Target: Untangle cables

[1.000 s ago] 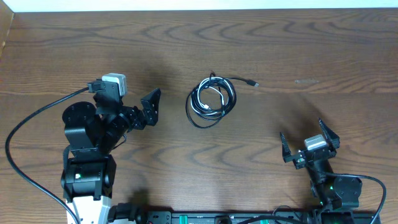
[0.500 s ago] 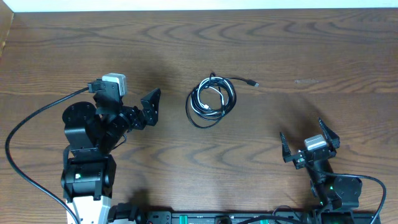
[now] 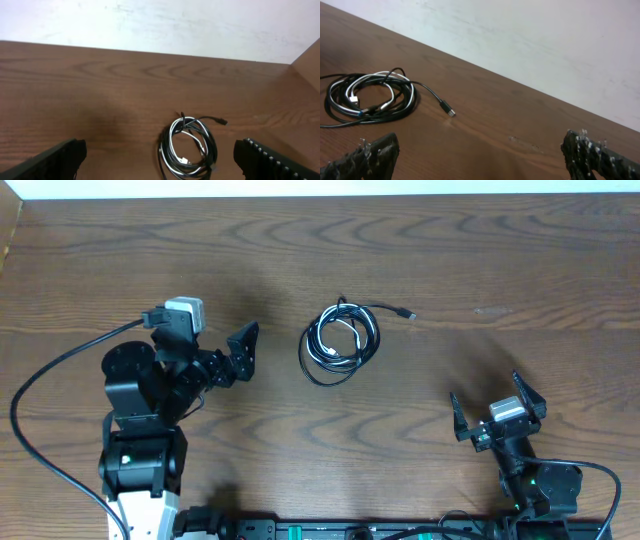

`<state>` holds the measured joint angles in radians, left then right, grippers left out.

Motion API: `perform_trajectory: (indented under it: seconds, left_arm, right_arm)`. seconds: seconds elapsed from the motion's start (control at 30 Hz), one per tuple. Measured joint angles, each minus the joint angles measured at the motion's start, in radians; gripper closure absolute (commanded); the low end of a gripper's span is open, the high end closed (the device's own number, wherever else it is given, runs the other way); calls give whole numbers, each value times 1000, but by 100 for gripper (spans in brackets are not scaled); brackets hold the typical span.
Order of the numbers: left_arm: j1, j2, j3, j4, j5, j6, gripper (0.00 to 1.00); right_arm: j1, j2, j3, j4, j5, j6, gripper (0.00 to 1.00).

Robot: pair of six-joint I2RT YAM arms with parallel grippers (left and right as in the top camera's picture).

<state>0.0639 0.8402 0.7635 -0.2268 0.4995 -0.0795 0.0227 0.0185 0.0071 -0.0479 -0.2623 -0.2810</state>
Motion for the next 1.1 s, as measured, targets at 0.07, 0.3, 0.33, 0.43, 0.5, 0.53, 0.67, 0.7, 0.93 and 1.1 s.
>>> perform_trajectory:
  seconds: [0.07, 0.3, 0.33, 0.43, 0.5, 0.53, 0.67, 0.7, 0.93, 1.1]
  left_arm:
    - [0, 14, 0, 0, 0, 0, 0]
    - [0, 56, 0, 1, 0, 0, 0]
    - [0, 57, 0, 1, 0, 0, 0]
    - [0, 58, 0, 1, 0, 0, 0]
    - [0, 58, 0, 1, 0, 0, 0]
    - [0, 58, 0, 1, 0, 0, 0]
    - [0, 58, 0, 1, 0, 0, 0]
    - [0, 58, 0, 1, 0, 0, 0]
    - [0, 58, 0, 1, 0, 0, 0]
    - [0, 58, 0, 1, 0, 0, 0]
  right_arm:
    - [0, 0, 0, 0, 0, 0, 1]
    - [0, 0, 0, 0, 0, 0, 1]
    - [0, 0, 0, 0, 0, 0, 1]
    - [0, 0, 0, 0, 0, 0, 1]
    - [0, 0, 0, 0, 0, 0, 1]
    - [0, 0, 0, 0, 0, 0, 1]
    - [0, 0, 0, 0, 0, 0, 1]
    - [0, 0, 0, 0, 0, 0, 1]
    - [0, 0, 0, 0, 0, 0, 1]
    - [0, 0, 0, 0, 0, 0, 1]
